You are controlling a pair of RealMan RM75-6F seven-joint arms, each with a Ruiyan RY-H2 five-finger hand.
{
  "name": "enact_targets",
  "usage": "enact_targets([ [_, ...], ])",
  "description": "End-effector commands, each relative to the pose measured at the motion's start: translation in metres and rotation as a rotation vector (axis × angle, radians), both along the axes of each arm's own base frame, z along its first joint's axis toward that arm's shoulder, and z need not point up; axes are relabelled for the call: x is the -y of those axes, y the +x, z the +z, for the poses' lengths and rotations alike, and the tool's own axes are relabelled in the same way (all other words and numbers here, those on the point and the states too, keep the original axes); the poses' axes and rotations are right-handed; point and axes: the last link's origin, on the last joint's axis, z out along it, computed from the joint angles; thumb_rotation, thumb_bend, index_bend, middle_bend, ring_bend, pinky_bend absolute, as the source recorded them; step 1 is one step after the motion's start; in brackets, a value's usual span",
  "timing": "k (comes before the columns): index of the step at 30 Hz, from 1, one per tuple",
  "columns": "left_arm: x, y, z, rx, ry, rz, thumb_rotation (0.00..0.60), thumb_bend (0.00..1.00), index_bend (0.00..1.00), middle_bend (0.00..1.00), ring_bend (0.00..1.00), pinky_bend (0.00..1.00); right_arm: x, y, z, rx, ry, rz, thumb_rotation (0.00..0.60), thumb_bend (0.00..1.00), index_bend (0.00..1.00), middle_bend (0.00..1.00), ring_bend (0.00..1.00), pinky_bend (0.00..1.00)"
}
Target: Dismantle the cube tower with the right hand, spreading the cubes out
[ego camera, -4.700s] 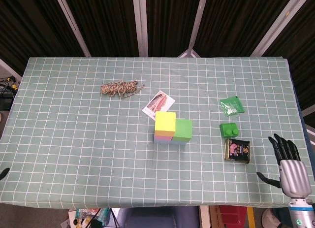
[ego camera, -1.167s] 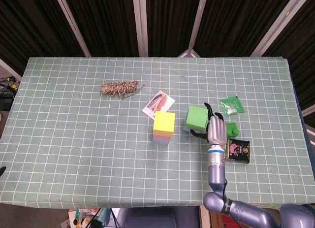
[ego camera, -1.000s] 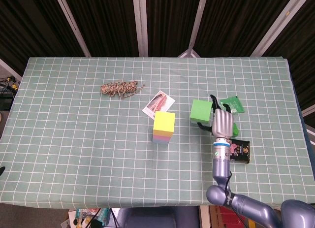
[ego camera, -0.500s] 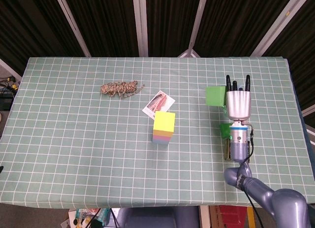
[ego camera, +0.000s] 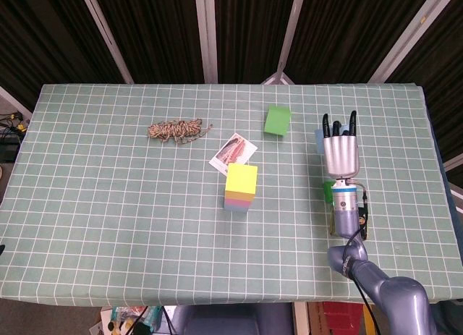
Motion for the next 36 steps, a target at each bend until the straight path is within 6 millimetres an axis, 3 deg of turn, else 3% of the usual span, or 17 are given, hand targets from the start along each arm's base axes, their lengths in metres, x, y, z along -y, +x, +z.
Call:
enact_targets([
  [1, 0.000, 0.000, 0.000, 0.001, 0.000, 0.001, 0.600, 0.18, 0.20, 0.00, 0.00, 0.08, 0.001, -0.010, -0.003, 0.191, 0.011, -0.085, 0.600, 0.22, 0.18, 0.56, 0.73, 0.13],
  [6, 0.000, 0.000, -0.001, -0.004, -0.003, -0.001, 0.600, 0.18, 0.20, 0.00, 0.00, 0.08, 0.002, -0.026, 0.010, 0.221, -0.004, -0.141, 0.600, 0.22, 0.19, 0.56, 0.72, 0.13],
  [10, 0.000, 0.001, -0.002, -0.008, -0.007, -0.002, 0.600, 0.18, 0.20, 0.00, 0.00, 0.08, 0.001, -0.035, 0.012, 0.397, 0.027, -0.186, 0.600, 0.22, 0.18, 0.56, 0.72, 0.13],
  [16, 0.001, 0.001, -0.003, -0.010, -0.009, -0.005, 0.600, 0.18, 0.20, 0.00, 0.00, 0.08, -0.005, -0.032, 0.009, 0.737, 0.155, -0.282, 0.600, 0.22, 0.18, 0.56, 0.71, 0.13],
  [21, 0.002, 0.001, -0.002, -0.011, -0.006, -0.005, 0.600, 0.18, 0.20, 0.00, 0.00, 0.08, -0.011, -0.026, 0.010, 0.801, 0.220, -0.297, 0.600, 0.22, 0.18, 0.55, 0.66, 0.13],
  [23, 0.002, 0.001, -0.002, -0.009, -0.005, -0.004, 0.600, 0.18, 0.20, 0.00, 0.00, 0.08, -0.012, -0.024, 0.009, 0.814, 0.238, -0.304, 0.600, 0.22, 0.18, 0.51, 0.59, 0.11],
  [27, 0.001, 0.000, -0.001, -0.008, -0.004, -0.002, 0.600, 0.18, 0.20, 0.00, 0.00, 0.08, -0.014, -0.023, 0.009, 0.808, 0.267, -0.313, 0.600, 0.21, 0.14, 0.28, 0.32, 0.01],
  [30, 0.001, 0.000, 0.000, -0.006, -0.002, -0.003, 0.600, 0.18, 0.20, 0.00, 0.00, 0.08, -0.013, -0.023, 0.013, 0.773, 0.259, -0.305, 0.600, 0.20, 0.11, 0.17, 0.21, 0.00],
  [36, 0.001, 0.000, 0.001, -0.001, 0.004, -0.002, 0.600, 0.19, 0.21, 0.00, 0.00, 0.08, -0.012, -0.024, 0.023, 0.720, 0.215, -0.280, 0.600, 0.16, 0.06, 0.00, 0.10, 0.00],
])
